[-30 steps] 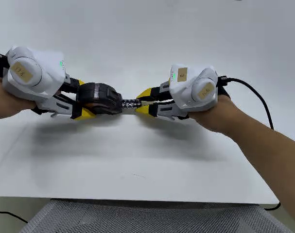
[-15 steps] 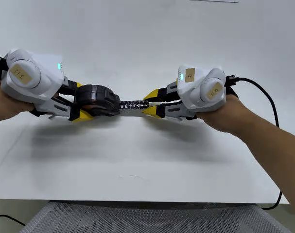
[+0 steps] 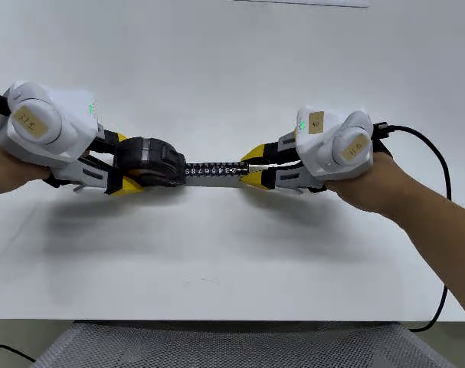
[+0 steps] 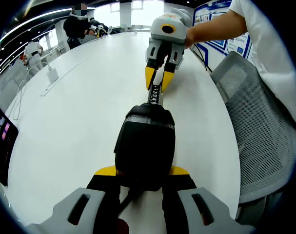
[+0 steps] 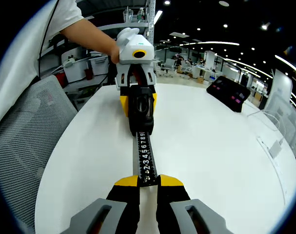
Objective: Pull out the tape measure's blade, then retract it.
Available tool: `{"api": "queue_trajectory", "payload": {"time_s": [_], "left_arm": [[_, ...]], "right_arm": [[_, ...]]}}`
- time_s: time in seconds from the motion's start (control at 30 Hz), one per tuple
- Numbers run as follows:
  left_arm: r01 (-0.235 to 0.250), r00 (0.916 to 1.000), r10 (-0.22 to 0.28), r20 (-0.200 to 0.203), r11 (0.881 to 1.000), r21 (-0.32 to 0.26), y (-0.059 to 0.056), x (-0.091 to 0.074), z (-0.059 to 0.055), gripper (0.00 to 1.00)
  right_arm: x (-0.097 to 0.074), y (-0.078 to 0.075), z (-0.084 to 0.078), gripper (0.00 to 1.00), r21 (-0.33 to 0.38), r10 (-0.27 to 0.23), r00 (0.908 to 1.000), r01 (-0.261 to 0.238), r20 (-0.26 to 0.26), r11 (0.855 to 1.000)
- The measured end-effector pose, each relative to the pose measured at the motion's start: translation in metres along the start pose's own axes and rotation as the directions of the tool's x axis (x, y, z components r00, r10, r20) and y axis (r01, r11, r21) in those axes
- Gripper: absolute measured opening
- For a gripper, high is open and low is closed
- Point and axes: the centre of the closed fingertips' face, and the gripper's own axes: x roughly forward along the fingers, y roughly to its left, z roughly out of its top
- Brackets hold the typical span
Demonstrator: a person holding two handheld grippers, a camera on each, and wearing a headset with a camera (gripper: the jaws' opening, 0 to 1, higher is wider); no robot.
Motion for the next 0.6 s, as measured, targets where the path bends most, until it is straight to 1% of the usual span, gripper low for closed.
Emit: {"api": "queue_trajectory", "payload": {"time_s": [0.33, 0.6], "left_arm": [[0.003, 1.0, -0.003, -0.005, 1.0, -0.001, 0.0, 0.0, 0.0, 0.28], [0.002, 1.0, -0.002, -0.008, 1.0, 0.005, 0.0, 0.001, 0.001, 0.28]], "right_arm": [[-0.014, 0.001, -0.012, 0.08, 0.006, -0.009, 0.9996, 0.009, -0.025, 1.0], [-0.024, 0.0, -0.021, 0.08, 0.007, -0.017, 0.9982, 0.017, -0.057, 1.0]]}}
